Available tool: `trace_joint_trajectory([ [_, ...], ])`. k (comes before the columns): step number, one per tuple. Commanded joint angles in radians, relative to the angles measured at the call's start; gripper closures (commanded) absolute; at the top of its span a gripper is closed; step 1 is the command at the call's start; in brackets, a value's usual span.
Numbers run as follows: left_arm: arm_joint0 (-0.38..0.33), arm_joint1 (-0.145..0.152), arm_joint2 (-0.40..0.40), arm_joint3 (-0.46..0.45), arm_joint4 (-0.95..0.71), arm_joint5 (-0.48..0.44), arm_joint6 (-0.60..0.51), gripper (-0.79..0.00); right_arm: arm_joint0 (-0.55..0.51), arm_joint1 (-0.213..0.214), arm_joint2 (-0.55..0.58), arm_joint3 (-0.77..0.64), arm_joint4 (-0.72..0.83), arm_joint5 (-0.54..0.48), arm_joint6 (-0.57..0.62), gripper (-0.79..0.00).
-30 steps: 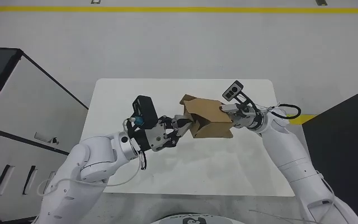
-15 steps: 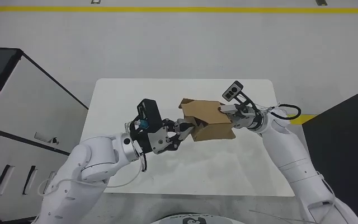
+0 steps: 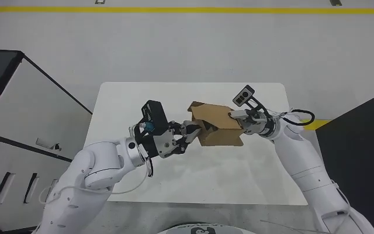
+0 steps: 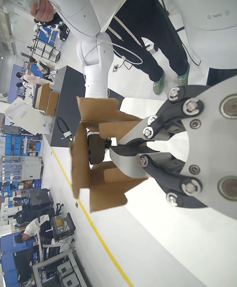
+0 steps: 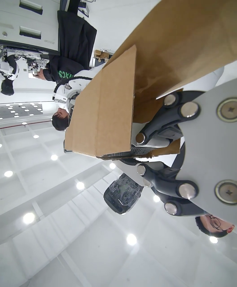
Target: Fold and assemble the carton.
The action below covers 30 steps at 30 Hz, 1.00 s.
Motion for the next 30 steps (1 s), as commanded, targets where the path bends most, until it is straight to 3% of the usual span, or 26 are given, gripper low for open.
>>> trace_joint_trajectory([
  [1, 0.005, 0.000, -0.010, -0.003, 0.002, 0.008, 0.011, 0.000, -0.001, 0.000, 0.005, 0.005, 0.003, -0.001, 0.002, 0.000],
  [25, 0.032, 0.003, -0.022, -0.017, 0.008, -0.008, 0.035, 0.000, -0.014, -0.003, 0.021, -0.003, -0.011, -0.019, 0.006, 0.000],
  [30, 0.033, 0.004, -0.032, -0.009, 0.006, 0.009, 0.034, 0.000, -0.020, -0.003, 0.035, 0.004, -0.016, -0.028, -0.039, 0.000],
])
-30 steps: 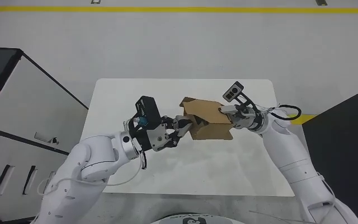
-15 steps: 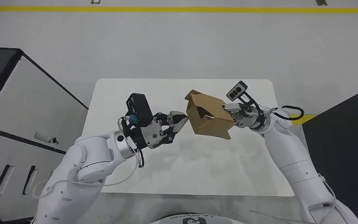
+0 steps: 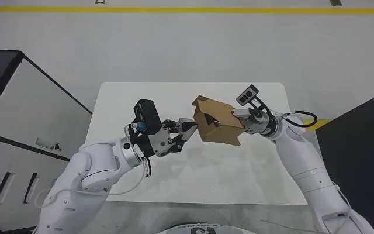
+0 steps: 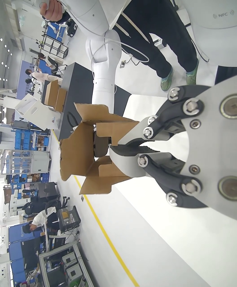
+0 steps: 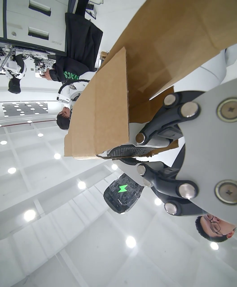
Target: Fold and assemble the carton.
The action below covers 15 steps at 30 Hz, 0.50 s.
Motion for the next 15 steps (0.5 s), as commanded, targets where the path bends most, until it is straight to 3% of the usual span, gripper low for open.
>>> trace_joint_trajectory([
  [1, 0.003, 0.000, -0.004, 0.003, -0.004, 0.008, -0.003, 0.000, -0.002, 0.001, 0.006, 0.002, -0.006, -0.001, -0.023, 0.000],
  [9, 0.005, 0.002, 0.004, -0.005, -0.011, 0.001, -0.022, 0.000, -0.012, 0.003, 0.018, -0.011, -0.064, -0.001, -0.136, 0.000],
  [15, -0.011, 0.000, 0.017, -0.015, -0.009, 0.011, -0.018, 0.000, -0.016, 0.005, 0.018, -0.033, -0.109, -0.003, -0.156, 0.000],
])
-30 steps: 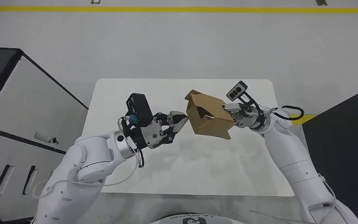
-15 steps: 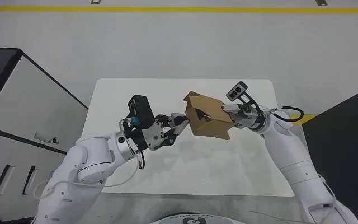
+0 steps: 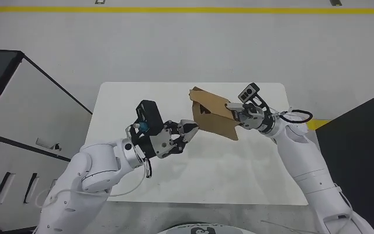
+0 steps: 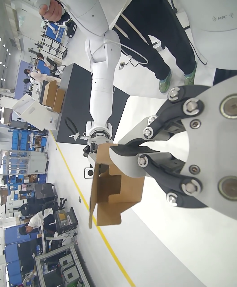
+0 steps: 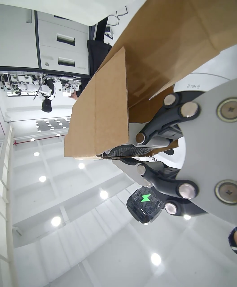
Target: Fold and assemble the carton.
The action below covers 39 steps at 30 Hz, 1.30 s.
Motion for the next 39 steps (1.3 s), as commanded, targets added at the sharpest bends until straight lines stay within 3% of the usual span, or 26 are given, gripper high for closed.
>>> trace_joint_trajectory([
  [1, -0.004, -0.001, 0.001, -0.001, 0.001, 0.005, 0.005, 0.000, -0.001, 0.000, 0.000, -0.004, -0.006, -0.003, 0.002, 0.000],
  [16, -0.008, 0.000, 0.005, 0.016, -0.004, 0.003, -0.004, 0.000, -0.009, 0.000, 0.002, -0.020, 0.007, -0.046, 0.108, 0.000],
  [39, -0.012, -0.001, 0.027, 0.018, -0.006, 0.007, -0.009, 0.000, 0.001, -0.004, -0.014, -0.012, 0.009, -0.039, 0.135, 0.000],
])
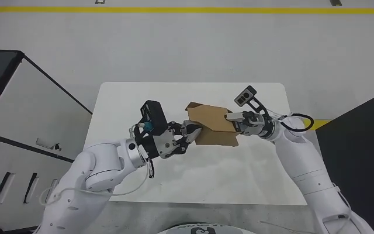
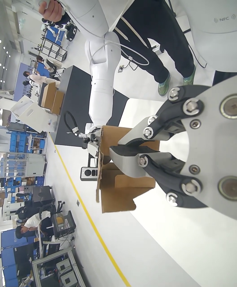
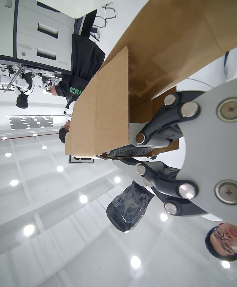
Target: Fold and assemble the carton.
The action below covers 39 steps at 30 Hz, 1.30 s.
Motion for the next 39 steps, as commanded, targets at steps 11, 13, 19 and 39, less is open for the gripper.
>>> trace_joint_trajectory([
  [11, -0.006, -0.001, 0.023, 0.007, 0.001, -0.009, 0.001, 0.000, 0.007, -0.003, -0.009, 0.007, 0.012, 0.012, 0.011, 0.000],
  [13, -0.010, -0.002, 0.024, 0.008, 0.001, -0.008, 0.001, 0.000, 0.010, -0.004, -0.010, 0.010, 0.012, 0.012, 0.012, 0.000],
  [19, -0.016, -0.001, 0.011, 0.013, -0.001, -0.002, 0.002, 0.000, 0.016, -0.003, -0.007, 0.022, 0.011, 0.014, 0.014, 0.000],
  [39, -0.035, -0.003, 0.022, 0.018, 0.003, 0.008, 0.000, 0.000, 0.024, -0.005, -0.009, 0.039, 0.011, 0.026, 0.025, 0.000],
])
